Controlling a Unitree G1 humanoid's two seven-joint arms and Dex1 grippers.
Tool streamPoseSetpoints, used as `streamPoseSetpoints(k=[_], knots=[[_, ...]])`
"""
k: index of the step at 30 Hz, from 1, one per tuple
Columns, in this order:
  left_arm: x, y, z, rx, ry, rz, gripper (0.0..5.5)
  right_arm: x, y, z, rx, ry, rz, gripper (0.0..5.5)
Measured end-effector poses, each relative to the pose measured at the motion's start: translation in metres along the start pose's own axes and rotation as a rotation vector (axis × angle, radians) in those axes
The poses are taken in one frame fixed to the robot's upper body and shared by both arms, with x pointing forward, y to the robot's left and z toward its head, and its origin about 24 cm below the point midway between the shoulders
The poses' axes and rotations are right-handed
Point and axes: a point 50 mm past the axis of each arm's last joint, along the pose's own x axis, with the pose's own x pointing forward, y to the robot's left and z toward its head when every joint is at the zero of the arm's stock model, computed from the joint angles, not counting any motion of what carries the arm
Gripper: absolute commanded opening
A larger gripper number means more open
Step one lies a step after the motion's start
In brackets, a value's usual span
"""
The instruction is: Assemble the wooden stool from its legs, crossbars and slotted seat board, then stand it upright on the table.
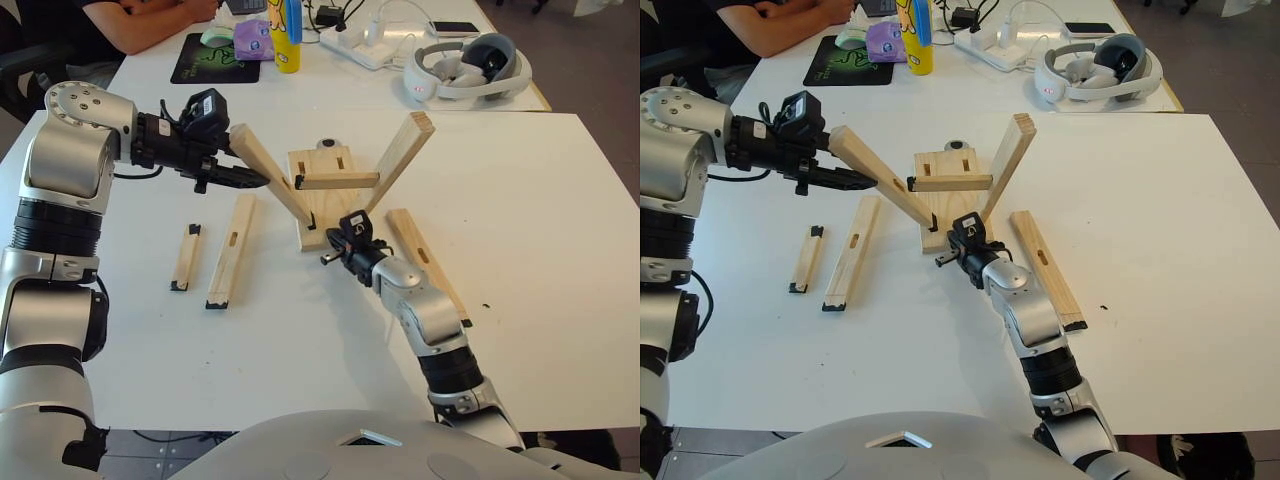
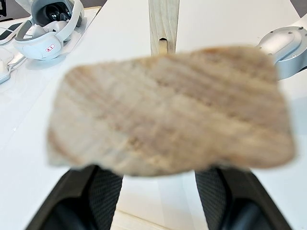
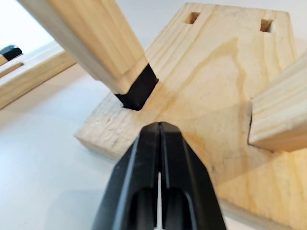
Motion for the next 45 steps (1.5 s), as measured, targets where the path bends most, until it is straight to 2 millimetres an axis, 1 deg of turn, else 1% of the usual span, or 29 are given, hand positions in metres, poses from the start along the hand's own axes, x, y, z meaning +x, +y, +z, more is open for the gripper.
streamPoseSetpoints(k=[5,14,20,27,32,39,43,45], knots=[[0.002,0.000,0.001,-0.007,0.001,0.000,2.07,0.000,0.000,0.000,-0.001,0.000,0.001,0.00],[0.014,0.000,0.012,0.025,-0.021,-0.017,2.07,0.001,0.001,0.000,-0.004,0.001,0.003,0.00],[0.019,-0.001,0.015,0.036,-0.025,-0.022,2.07,0.001,0.002,0.000,-0.008,0.003,0.006,0.00],[0.023,-0.002,0.015,0.075,-0.009,-0.028,2.07,0.001,0.004,0.000,-0.012,0.005,0.014,0.00],[0.027,-0.003,0.010,0.077,0.007,-0.024,2.07,0.001,0.004,0.000,-0.010,0.005,0.015,0.00],[0.038,-0.001,0.014,0.056,-0.008,-0.027,2.07,0.002,0.006,0.000,-0.005,0.006,0.018,0.00],[0.049,-0.002,0.016,0.078,0.007,-0.039,2.07,0.003,0.007,-0.001,0.003,0.007,0.020,0.00],[0.052,-0.003,0.013,0.089,0.008,-0.040,2.07,0.004,0.007,-0.001,0.005,0.010,0.021,0.00]])
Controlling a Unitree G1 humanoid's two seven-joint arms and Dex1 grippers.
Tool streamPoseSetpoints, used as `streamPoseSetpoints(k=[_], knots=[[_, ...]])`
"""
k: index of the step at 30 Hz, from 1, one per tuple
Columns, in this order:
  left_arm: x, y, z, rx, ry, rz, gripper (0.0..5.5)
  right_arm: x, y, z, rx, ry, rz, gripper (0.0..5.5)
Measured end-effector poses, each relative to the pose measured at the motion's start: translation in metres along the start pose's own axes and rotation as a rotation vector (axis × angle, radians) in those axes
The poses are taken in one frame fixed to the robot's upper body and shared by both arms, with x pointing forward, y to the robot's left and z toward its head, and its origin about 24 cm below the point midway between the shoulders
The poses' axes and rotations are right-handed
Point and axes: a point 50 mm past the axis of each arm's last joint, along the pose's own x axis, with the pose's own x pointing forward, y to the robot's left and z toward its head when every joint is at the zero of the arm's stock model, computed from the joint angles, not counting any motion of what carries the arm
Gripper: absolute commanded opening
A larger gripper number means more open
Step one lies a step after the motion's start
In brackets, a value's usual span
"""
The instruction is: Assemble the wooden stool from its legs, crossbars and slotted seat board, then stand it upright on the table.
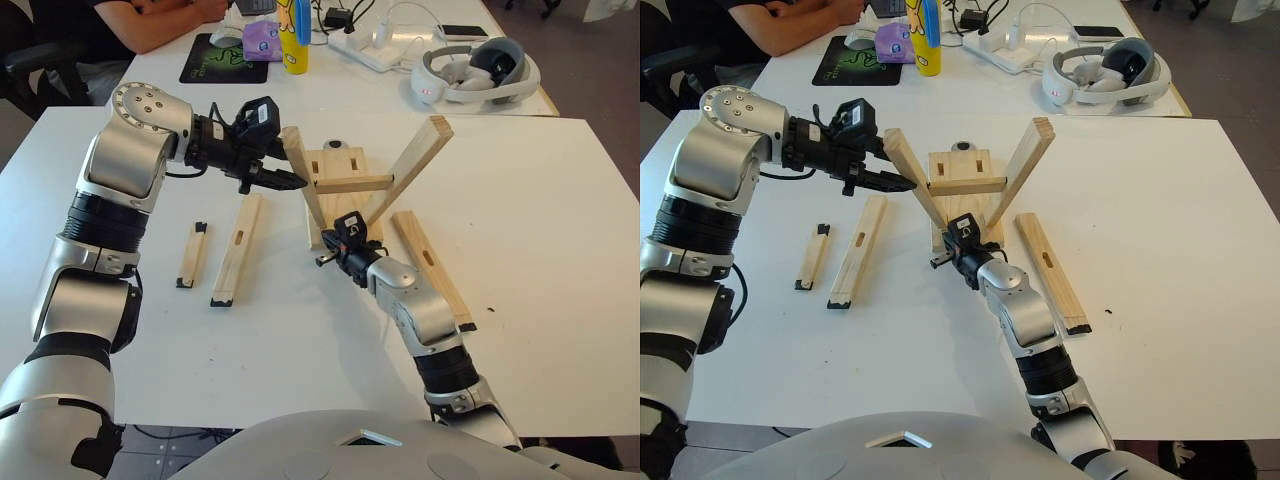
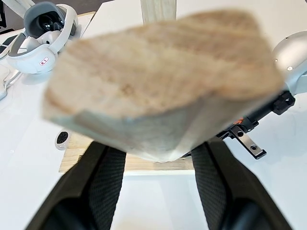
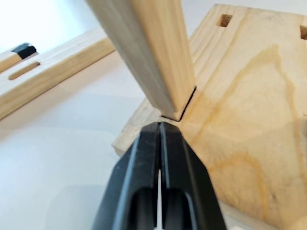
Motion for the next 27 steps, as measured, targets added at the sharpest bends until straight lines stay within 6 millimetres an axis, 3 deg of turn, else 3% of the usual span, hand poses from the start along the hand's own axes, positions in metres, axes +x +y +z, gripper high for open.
streamPoseSetpoints(k=[10,14,17,19,21,25,27], knots=[[-0.001,-0.001,-0.011,-0.032,-0.065,0.034,2.07,-0.003,-0.003,-0.002,0.012,-0.039,0.002,0.00],[0.001,0.003,-0.011,-0.056,-0.083,0.058,2.07,-0.014,-0.019,-0.007,0.066,-0.097,-0.088,0.00],[0.001,0.005,-0.013,-0.060,-0.065,0.064,2.63,-0.013,-0.026,-0.009,0.081,-0.116,-0.135,0.00],[0.009,0.000,-0.030,-0.111,-0.008,0.049,2.94,-0.005,-0.026,-0.005,0.083,-0.130,-0.141,0.00],[0.012,-0.003,-0.036,-0.125,0.002,0.030,3.25,0.003,-0.025,-0.002,0.064,-0.120,-0.140,0.00],[0.009,-0.002,-0.033,-0.119,-0.012,0.033,3.78,0.010,-0.022,-0.002,0.019,-0.093,-0.138,0.00],[-0.003,-0.002,-0.027,-0.123,-0.049,0.064,4.12,0.013,-0.020,-0.001,0.003,-0.085,-0.130,0.00]])
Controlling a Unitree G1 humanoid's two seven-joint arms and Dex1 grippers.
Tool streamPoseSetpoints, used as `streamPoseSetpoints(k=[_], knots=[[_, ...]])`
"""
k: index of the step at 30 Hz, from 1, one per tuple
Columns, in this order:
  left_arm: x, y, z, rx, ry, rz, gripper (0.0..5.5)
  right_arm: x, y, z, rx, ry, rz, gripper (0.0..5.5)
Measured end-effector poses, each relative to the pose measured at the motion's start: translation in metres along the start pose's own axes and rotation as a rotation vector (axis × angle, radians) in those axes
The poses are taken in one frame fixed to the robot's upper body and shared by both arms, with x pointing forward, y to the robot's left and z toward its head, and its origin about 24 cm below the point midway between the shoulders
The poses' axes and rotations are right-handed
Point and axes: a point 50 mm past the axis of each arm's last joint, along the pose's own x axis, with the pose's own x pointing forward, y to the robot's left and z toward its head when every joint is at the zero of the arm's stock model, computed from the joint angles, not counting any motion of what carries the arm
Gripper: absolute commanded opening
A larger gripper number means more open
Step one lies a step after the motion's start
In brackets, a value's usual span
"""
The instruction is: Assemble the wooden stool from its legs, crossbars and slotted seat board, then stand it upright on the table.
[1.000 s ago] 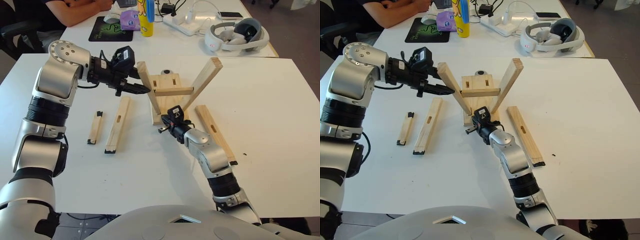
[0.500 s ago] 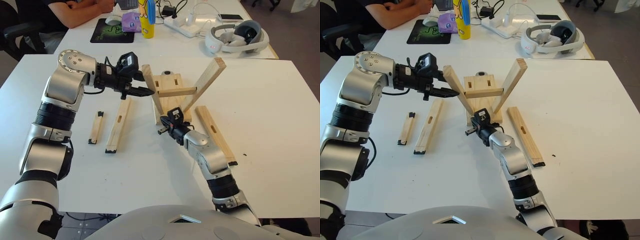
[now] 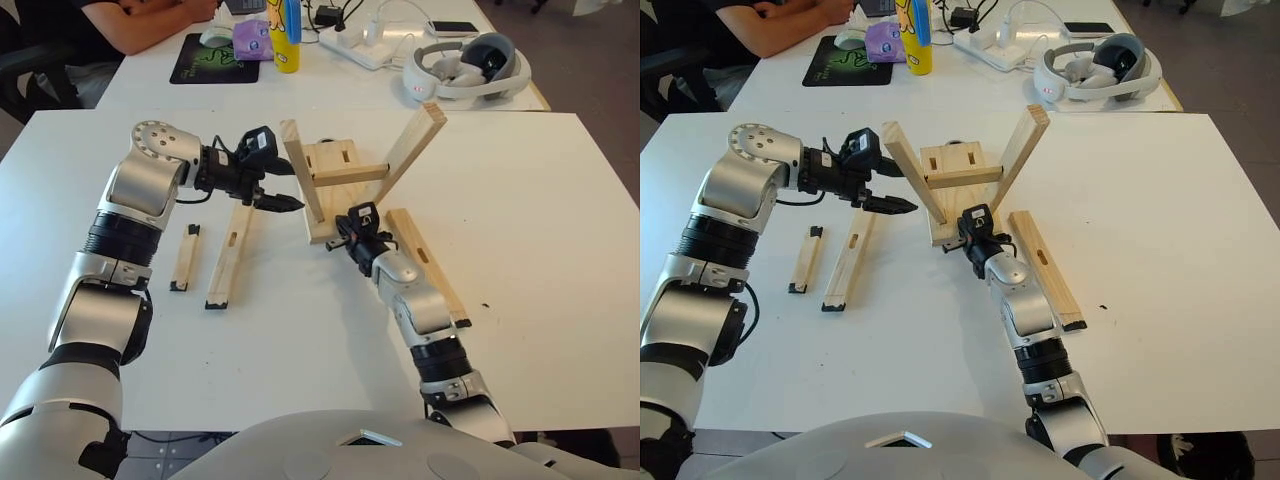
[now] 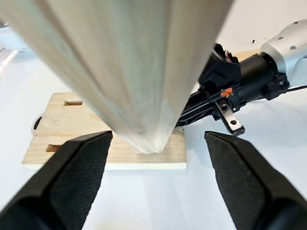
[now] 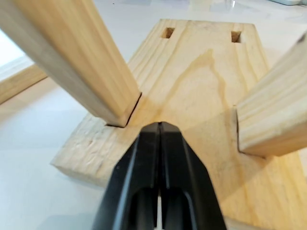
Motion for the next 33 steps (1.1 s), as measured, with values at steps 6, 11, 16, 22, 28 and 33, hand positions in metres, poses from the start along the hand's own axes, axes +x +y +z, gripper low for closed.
streamPoseSetpoints(k=[6,11,16,22,28,33], knots=[[-0.069,-0.010,0.020,-0.128,-0.233,0.136,3.83,0.000,0.001,-0.001,-0.020,0.004,0.001,0.00],[-0.099,-0.007,0.074,-0.122,-0.585,0.308,3.07,-0.001,-0.001,-0.003,-0.024,0.002,-0.008,0.00],[-0.076,0.009,0.087,-0.150,-0.710,0.504,2.29,0.000,-0.001,-0.003,-0.021,0.000,-0.008,0.00],[-0.026,0.004,0.096,-0.190,-0.699,0.504,1.33,0.000,0.000,-0.003,-0.019,0.001,-0.006,0.00],[-0.023,-0.003,0.106,-0.173,-0.725,0.498,0.44,0.002,0.001,-0.003,-0.019,0.003,-0.003,0.00],[-0.056,-0.007,0.153,-0.140,-1.031,0.458,0.01,0.002,0.001,-0.002,-0.018,0.003,-0.003,0.00]])
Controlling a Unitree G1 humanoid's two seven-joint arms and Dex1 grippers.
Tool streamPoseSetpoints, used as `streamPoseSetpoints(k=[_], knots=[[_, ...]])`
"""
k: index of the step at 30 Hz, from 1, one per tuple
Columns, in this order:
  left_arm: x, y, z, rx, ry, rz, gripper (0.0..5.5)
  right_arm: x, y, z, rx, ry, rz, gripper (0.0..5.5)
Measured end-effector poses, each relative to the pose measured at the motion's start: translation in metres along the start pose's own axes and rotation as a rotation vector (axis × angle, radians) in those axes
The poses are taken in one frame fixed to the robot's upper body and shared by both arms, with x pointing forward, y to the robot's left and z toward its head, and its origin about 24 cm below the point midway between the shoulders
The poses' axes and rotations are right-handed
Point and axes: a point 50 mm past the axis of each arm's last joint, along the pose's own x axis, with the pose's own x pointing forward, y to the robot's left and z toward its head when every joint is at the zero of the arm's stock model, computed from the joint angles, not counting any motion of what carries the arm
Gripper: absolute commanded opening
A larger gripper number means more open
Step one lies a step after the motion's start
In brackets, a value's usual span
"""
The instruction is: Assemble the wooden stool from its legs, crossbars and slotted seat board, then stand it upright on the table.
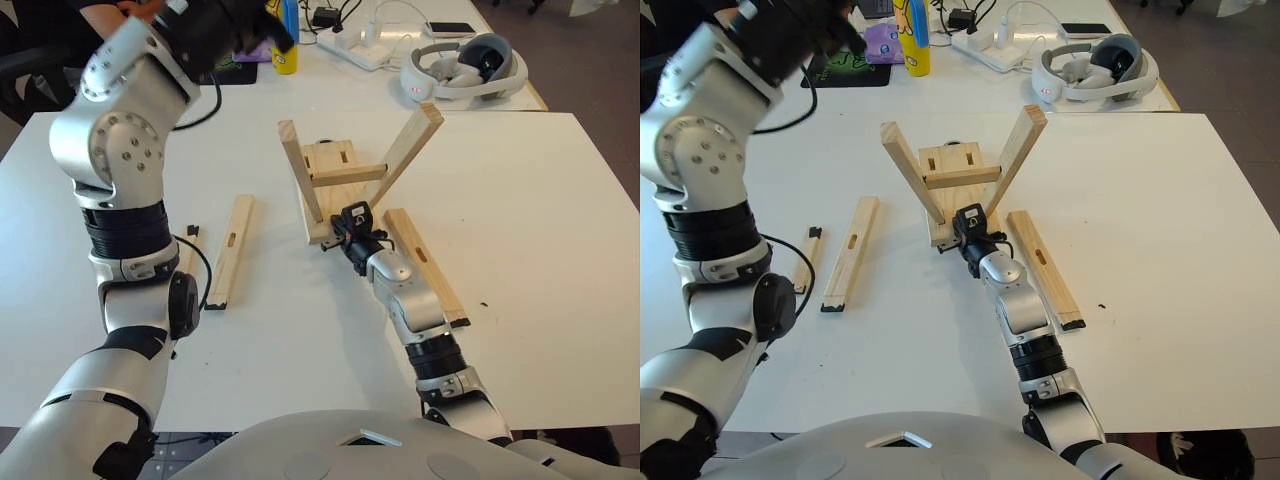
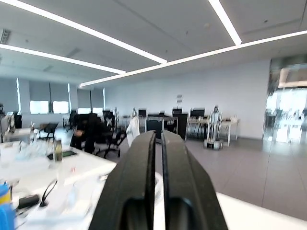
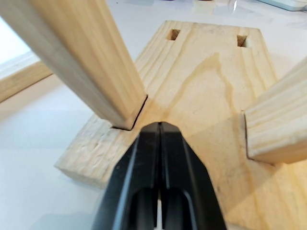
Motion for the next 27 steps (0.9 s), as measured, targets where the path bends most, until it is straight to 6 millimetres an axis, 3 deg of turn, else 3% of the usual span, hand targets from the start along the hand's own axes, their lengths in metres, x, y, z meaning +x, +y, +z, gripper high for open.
streamPoseSetpoints(k=[2,3,4,7,11,16,18,20,22,24,25,27], knots=[[0.004,-0.002,0.011,0.004,-0.052,-0.016,0.01,0.000,0.000,-0.001,-0.001,0.004,-0.001,0.00],[0.003,-0.002,0.002,0.012,0.001,-0.017,0.01,0.000,0.000,-0.001,-0.003,0.006,-0.004,0.00],[0.000,-0.002,-0.018,0.001,0.102,-0.014,0.01,0.001,-0.001,-0.001,-0.004,0.007,-0.005,0.00],[-0.027,-0.006,-0.108,-0.015,0.536,0.021,0.01,0.001,0.000,0.000,-0.004,0.000,0.000,0.00],[-0.026,-0.017,-0.123,0.157,0.633,0.009,0.01,0.002,0.000,-0.003,-0.003,0.018,-0.001,0.00],[-0.023,-0.007,-0.118,0.142,0.566,0.107,0.01,0.003,0.002,-0.003,0.005,0.021,0.004,0.00],[-0.020,0.002,-0.105,0.155,0.510,0.148,0.01,0.003,0.003,-0.003,0.007,0.018,0.006,0.00],[-0.012,0.007,-0.082,0.181,0.402,0.162,0.01,0.003,0.003,-0.003,0.007,0.018,0.006,0.00],[0.002,0.008,-0.031,0.272,0.183,0.174,0.01,0.003,0.003,-0.003,0.007,0.018,0.005,0.00],[0.010,-0.002,0.005,0.352,0.047,0.142,0.01,0.003,0.003,-0.003,0.007,0.019,0.004,0.00],[0.011,-0.005,0.006,0.364,0.055,0.126,0.01,0.003,0.002,-0.003,0.007,0.022,0.003,0.00],[0.007,-0.009,-0.024,0.336,0.212,0.102,0.01,0.003,0.001,-0.004,0.006,0.025,-0.001,0.00]])
